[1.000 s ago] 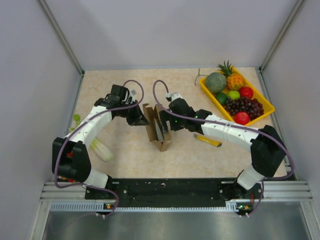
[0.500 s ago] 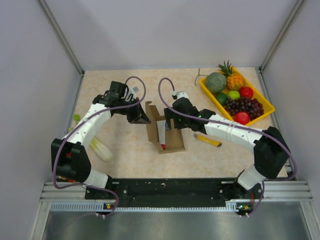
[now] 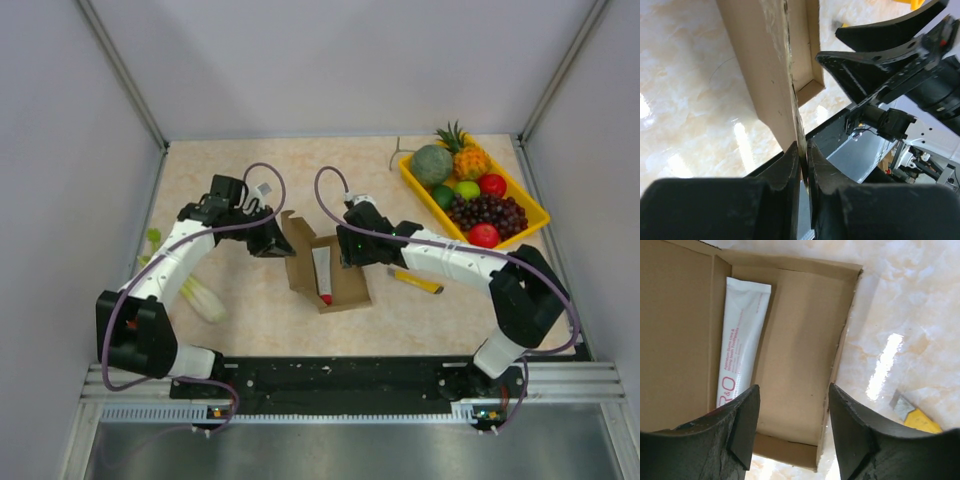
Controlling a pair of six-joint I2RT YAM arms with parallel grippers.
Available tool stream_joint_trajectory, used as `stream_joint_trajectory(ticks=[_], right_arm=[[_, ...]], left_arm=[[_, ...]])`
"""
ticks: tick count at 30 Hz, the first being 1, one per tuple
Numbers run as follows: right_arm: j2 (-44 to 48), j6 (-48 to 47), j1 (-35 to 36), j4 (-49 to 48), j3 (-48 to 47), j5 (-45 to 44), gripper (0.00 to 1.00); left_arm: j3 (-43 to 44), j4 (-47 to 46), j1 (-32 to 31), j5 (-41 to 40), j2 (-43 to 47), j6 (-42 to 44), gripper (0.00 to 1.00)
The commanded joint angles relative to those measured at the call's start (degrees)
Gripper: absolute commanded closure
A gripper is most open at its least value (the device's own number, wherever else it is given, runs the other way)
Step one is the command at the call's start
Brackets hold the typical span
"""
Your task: Unpack the express box
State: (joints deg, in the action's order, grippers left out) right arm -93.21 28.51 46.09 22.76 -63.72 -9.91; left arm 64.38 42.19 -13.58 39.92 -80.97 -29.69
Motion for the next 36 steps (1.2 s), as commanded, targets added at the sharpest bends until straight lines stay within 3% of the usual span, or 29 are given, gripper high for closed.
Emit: stream_joint_trajectory(ticks=[1, 7, 14, 20, 28, 31, 32, 36], right_arm=[[-1.27, -0.65, 0.06, -2.29, -1.40, 4.63, 0.46], [-4.86, -1.00, 2.25, -2.72, -3.77, 8.41, 0.46], [-10.93, -0.56, 2.87, -4.04, -6.50, 16.14, 0.36], [-13.49, -0.30, 2.87, -4.22, -8.43, 17.73, 0.34], [-18.67, 0.67, 3.66, 0.96, -12.39, 15.64, 0.45], [-19.38, 0.93, 4.10, 3.24, -13.35, 12.83, 0.54], [-19.47, 1.02, 4.10, 3.51, -13.36, 12.29, 0.63], [-19.11, 0.06, 4.98, 4.48, -13.88, 8.16, 0.71]], left_arm=[[-4.52, -1.15, 1.89, 1.04, 3.18, 3.23, 0.85], [-9.27, 1.13, 5.67, -1.16, 6.17, 4.99, 0.77], [-12.34, 2.10, 8.57, -2.39, 6.61, 6.05, 0.75], [-12.44, 2.19, 9.10, -2.75, 6.00, 6.66, 0.74], [-11.21, 2.28, 9.19, -0.90, 5.21, 6.58, 0.76], [-10.86, 2.37, 9.19, -0.72, 4.86, 6.58, 0.76], [-10.77, 2.37, 9.19, -0.90, 4.86, 6.58, 0.76], [-10.41, 2.80, 9.28, -1.69, 4.94, 6.75, 0.76]])
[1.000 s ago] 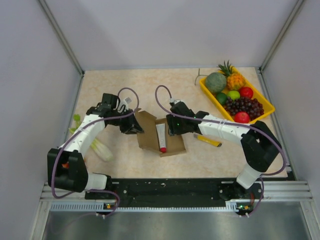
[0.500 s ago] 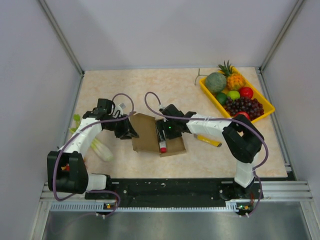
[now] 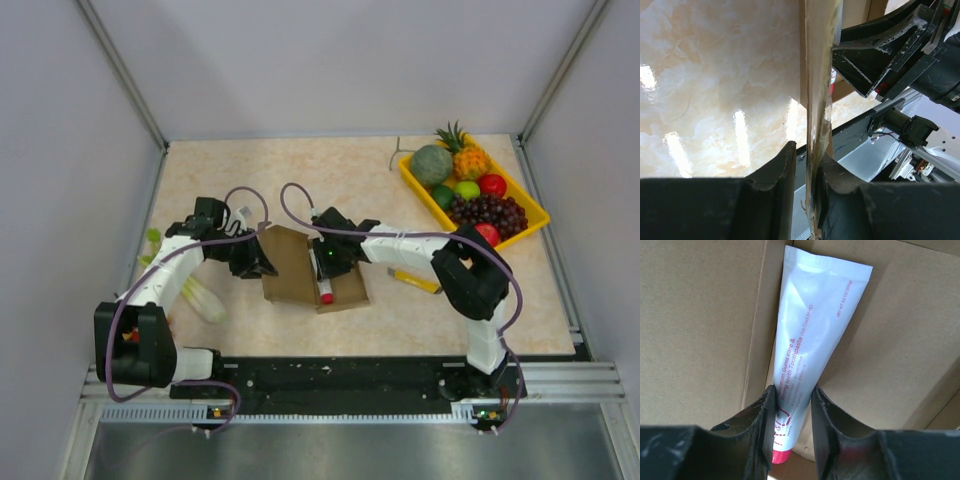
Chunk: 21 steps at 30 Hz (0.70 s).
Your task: Unpack the express box
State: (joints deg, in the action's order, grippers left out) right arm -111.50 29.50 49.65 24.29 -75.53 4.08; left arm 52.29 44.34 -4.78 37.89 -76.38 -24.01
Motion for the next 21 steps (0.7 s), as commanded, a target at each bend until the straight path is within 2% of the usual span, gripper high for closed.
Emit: stream_joint_trajectory(ticks=[1, 5, 7, 9, 14, 21], right_arm=[[-0.82, -1.19, 1.59, 3.13, -2.25, -6.62, 0.71], [-2.66, -2.95, 3.08, 3.65, -4.10, -10.22, 0.57], [-5.21, -3.92, 3.52, 4.62, -5.94, -12.32, 0.53], [-6.35, -3.92, 3.53, 5.41, -6.65, -13.39, 0.54], [-2.94, -3.57, 3.52, 5.76, -5.51, -17.51, 0.65], [5.15, -4.45, 2.39, 5.76, -5.95, -20.52, 0.67]], left_arm=[[1.76, 0.66, 0.47, 0.34, 0.35, 1.16, 0.76], [1.85, 0.57, 0.47, 0.34, 0.09, 1.07, 0.75], [2.20, 0.49, 0.56, -0.18, -0.08, 0.98, 0.75], [2.55, 0.58, 0.56, -0.18, -0.35, 0.98, 0.75], [4.31, 0.84, 0.91, -0.62, -0.96, 1.25, 0.75], [7.03, 0.75, 1.00, -2.56, -3.07, 1.33, 0.75]])
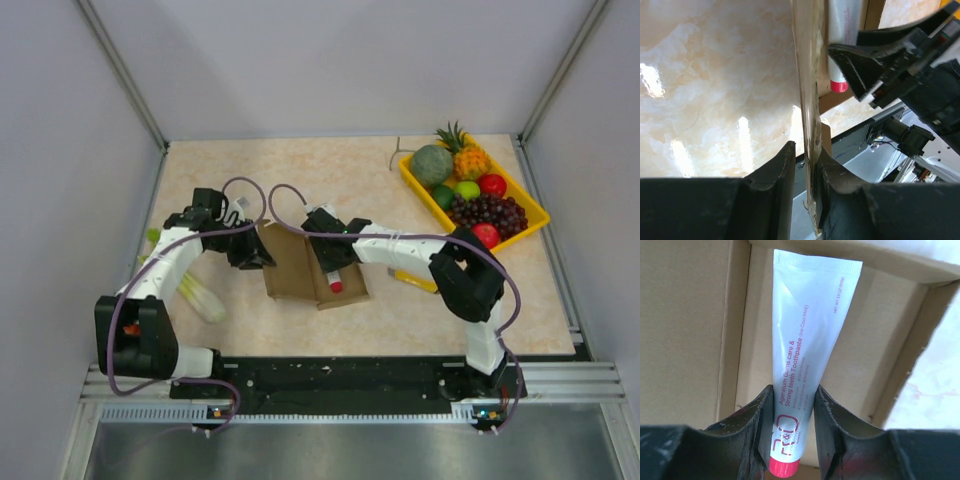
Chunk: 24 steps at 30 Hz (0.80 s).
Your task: Unpack the express box
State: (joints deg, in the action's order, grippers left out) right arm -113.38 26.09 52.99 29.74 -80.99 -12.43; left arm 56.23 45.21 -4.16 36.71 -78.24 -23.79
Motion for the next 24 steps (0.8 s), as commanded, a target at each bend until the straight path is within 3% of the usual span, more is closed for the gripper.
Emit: stream_joint_trajectory(ticks=[1, 6, 13, 24], right_arm=[[7.91, -0.86, -1.83, 0.06, -0.40, -3.23, 0.67], [13.36, -0.07, -5.44, 0.15, 0.39, -2.16, 0.67], [16.88, -0.77, -12.73, 0.23, 5.40, -1.90, 0.66], [6.52, -5.78, -21.70, -3.81, 5.94, 3.45, 0.63]], left_arm=[[3.62, -0.30, 0.38, -1.29, -1.56, 1.03, 0.75], [4.42, -2.84, 0.38, 0.81, -4.02, -0.46, 0.77], [6.78, -5.48, 0.38, 3.02, -7.19, -1.79, 0.99], [22.49, 1.26, 0.47, 1.27, -17.98, 6.29, 0.99]])
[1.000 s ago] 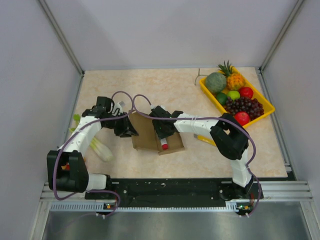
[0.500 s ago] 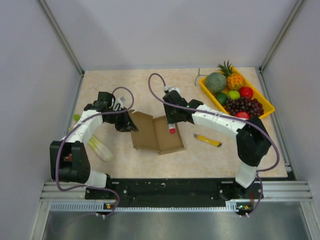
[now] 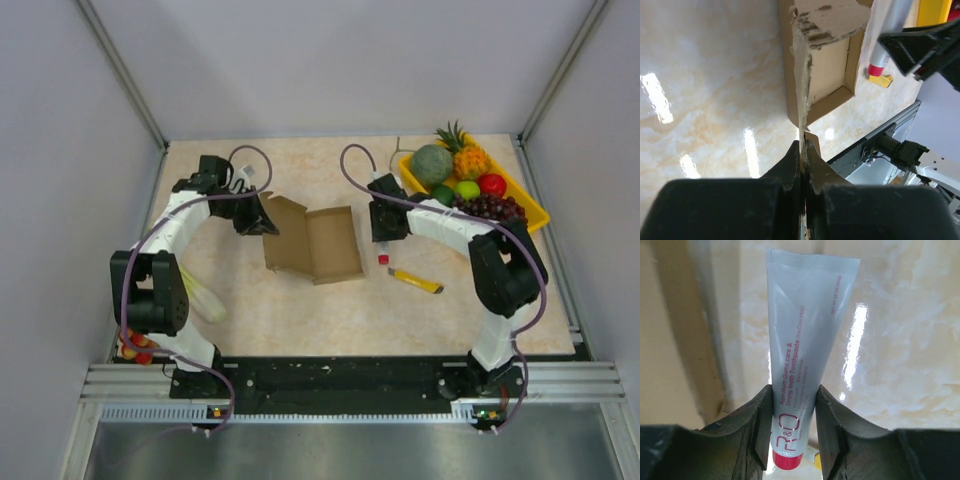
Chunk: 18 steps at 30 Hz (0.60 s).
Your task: Unpack the express box
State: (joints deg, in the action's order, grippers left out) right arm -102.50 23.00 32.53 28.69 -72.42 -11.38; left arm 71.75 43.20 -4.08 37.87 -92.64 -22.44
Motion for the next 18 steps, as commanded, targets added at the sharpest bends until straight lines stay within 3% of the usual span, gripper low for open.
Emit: stream_joint_trajectory(ticks=[1, 4, 5, 7, 9, 11, 13, 18], right_arm=[[-5.16, -2.79, -1.33, -2.67, -3.16, 2.32, 0.63], [-7.62, -2.79, -1.42, -2.67, -3.95, 1.62, 0.60], [-8.15, -2.27, -1.59, -2.50, -3.95, 1.19, 0.58], [-7.55, -1.74, -1.68, -2.06, -3.95, 1.09, 0.47], [-4.74, -0.68, -1.77, -1.97, -2.99, 0.31, 0.32], [-2.46, 0.02, -1.77, -1.88, -2.38, -0.05, 0.24], [1.76, 0.28, -1.77, -1.09, -2.20, -0.31, 0.15], [12.66, 0.99, -1.68, 1.98, -1.84, -1.80, 0.01]], left_arm=[[7.96, 4.16, 0.38, -0.25, -4.47, 6.08, 0.94], [9.64, 4.96, 0.38, -1.21, -6.32, 6.35, 0.79], [9.55, 4.70, 0.30, -1.83, -6.24, 6.09, 0.63], [9.12, 4.26, 0.38, -2.71, -5.80, 5.39, 0.48], [8.94, 4.09, 0.38, -4.19, -4.40, 4.69, 0.23], [8.85, 3.82, 0.38, -4.90, -2.03, 4.33, 0.09], [9.03, 3.82, 0.38, -6.31, -0.01, 3.28, 0.01], [8.77, 4.61, 0.38, -12.63, 10.44, 2.05, 0.01]])
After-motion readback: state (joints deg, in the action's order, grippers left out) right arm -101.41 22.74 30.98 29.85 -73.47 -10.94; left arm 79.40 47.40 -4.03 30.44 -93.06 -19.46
